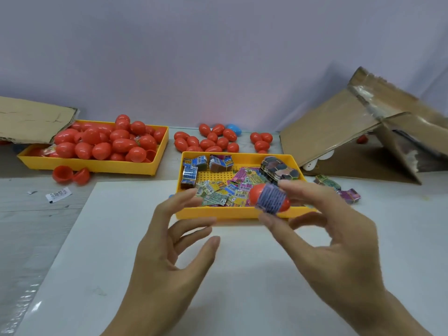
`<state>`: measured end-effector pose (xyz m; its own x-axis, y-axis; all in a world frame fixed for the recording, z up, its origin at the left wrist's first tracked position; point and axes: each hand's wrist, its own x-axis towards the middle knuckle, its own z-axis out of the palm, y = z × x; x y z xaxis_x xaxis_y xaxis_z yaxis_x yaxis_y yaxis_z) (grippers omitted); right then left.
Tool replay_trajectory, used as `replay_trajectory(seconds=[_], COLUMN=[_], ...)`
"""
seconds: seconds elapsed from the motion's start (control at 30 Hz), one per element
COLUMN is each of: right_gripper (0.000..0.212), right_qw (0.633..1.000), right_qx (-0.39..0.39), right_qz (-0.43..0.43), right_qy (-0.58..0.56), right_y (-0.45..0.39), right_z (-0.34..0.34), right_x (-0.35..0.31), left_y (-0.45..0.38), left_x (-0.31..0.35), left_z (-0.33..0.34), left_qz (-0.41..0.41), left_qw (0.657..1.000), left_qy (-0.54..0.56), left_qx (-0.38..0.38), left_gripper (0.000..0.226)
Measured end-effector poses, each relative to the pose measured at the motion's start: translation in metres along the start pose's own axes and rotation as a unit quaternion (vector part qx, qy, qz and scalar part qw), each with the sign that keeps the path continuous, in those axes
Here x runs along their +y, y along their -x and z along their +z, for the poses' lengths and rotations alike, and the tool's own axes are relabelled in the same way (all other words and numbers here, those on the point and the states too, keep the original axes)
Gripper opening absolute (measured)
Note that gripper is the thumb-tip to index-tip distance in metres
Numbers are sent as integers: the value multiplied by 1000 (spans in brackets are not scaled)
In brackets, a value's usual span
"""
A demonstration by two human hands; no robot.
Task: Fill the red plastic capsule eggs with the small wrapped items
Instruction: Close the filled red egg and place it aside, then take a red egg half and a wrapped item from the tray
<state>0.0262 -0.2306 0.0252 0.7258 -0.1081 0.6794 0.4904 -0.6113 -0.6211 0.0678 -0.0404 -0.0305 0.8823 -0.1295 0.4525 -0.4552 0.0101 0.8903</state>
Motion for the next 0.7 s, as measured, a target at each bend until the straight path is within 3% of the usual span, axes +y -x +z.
replay_trajectory(seconds=[0.07, 0.17, 0.27, 0.37, 0.43, 0.47, 0.53, 0.57, 0.63, 0.7], right_gripper=[35, 31, 37, 55, 55, 46, 19, 16, 23, 28], right_qw=[991, 967, 949, 933, 938, 936, 933, 939, 956, 946], right_qx=[83, 181, 233, 217, 192, 206, 234, 230, 165, 49], right_qz=[-69, -82, -2, 109, 223, 255, 258, 248, 239, 295], right_qy=[80, 158, 213, 267, 184, 131, 92, 67, -27, -125], right_y=[-21, -61, -107, -143, -149, -147, -134, -119, -82, -43], right_z=[-21, -68, -121, -159, -168, -167, -145, -128, -86, -41], right_x=[7, 20, 31, 46, 48, 48, 41, 35, 29, 27], left_y=[-3, -7, -7, -6, -7, -7, -6, -6, -5, -6], left_x=[-9, -21, -25, -25, -27, -28, -31, -32, -31, -29], left_z=[1, 1, 4, 6, 6, 5, 5, 5, 5, 3], left_qz=[-27, -60, -58, -49, -48, -46, -51, -55, -68, -83], left_qw=[999, 996, 996, 997, 997, 997, 996, 996, 995, 995], left_qy=[23, 55, 51, 33, 24, 18, 2, -5, -6, 1], left_qx=[21, 43, 52, 51, 57, 62, 69, 69, 67, 61], left_gripper=[60, 56, 53, 53, 54, 57, 64, 66, 65, 62])
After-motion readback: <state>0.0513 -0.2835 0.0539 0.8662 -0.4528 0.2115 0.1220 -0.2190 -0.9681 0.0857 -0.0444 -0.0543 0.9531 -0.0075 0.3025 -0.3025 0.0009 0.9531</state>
